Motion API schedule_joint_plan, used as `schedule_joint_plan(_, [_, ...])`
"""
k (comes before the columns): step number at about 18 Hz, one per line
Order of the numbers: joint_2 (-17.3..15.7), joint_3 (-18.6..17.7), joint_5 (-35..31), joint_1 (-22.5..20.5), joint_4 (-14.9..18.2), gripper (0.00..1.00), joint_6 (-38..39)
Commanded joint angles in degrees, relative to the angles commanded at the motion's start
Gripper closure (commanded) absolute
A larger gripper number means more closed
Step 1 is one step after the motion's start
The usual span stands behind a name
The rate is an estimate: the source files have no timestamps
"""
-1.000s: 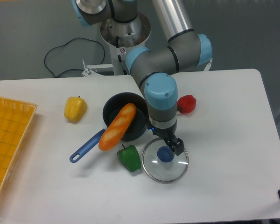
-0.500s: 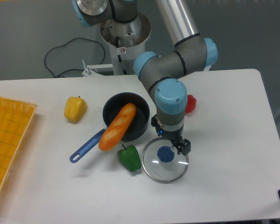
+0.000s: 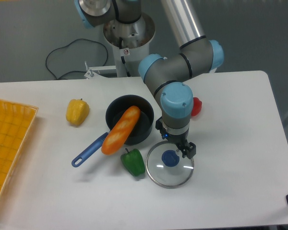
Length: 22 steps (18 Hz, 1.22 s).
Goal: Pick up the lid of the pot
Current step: 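Lower the gripper onto the blue knob, then close the gripper on the blue knob of the glass lid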
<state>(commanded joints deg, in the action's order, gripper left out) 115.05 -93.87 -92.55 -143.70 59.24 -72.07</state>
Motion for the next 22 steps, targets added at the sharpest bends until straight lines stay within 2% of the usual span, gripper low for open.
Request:
schedule_joint_plan(8, [0.97,0.09,-0.09,0.00,0.00,0.00,2.90])
schedule_joint_plan(12, [2.02,1.14,0.09,0.17,-0.17,0.00,2.38])
schedule_joint_plan(15, [4.13,3.95,0.00,1.58,-0.09,0.00,2.99])
schedule_joint_plan(22, [5.19,4.57,0.17,1.67,-0.26,0.00,2.29])
